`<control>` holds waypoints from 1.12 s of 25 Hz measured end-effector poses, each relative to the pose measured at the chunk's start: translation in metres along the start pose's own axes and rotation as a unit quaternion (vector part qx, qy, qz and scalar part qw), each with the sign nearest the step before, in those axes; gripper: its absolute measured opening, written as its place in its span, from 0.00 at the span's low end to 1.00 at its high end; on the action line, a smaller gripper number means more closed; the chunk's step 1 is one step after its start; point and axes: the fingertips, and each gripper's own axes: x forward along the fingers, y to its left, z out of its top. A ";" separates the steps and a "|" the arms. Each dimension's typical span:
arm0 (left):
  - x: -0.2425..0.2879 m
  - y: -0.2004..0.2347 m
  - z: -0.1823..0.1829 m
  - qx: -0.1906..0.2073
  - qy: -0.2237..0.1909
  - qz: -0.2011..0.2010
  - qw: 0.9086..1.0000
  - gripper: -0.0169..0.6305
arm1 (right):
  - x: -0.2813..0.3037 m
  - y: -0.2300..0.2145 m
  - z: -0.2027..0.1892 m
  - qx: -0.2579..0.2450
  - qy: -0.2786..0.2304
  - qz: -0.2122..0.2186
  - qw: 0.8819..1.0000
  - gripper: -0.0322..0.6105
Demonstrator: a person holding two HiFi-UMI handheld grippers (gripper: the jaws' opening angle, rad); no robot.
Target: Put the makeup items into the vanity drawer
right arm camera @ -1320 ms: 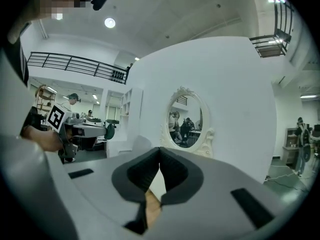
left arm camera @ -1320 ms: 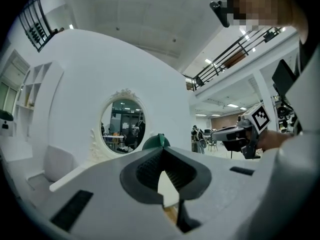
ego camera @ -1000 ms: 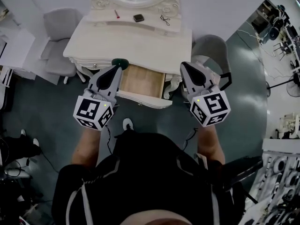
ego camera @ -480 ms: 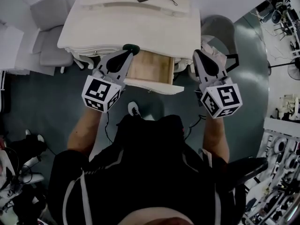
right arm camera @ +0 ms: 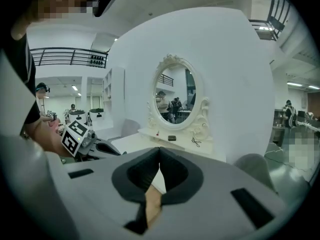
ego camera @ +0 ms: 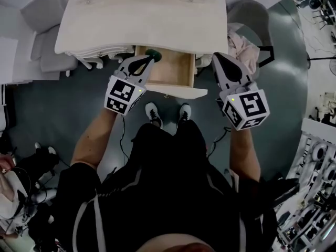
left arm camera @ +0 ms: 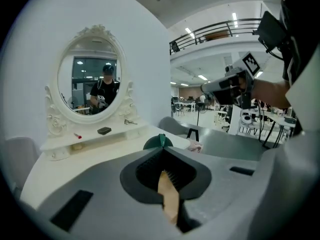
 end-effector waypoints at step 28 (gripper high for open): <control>0.178 0.007 -0.200 0.033 0.200 -0.039 0.978 0.03 | -0.026 -0.051 -0.127 0.037 0.126 -0.033 0.991 0.06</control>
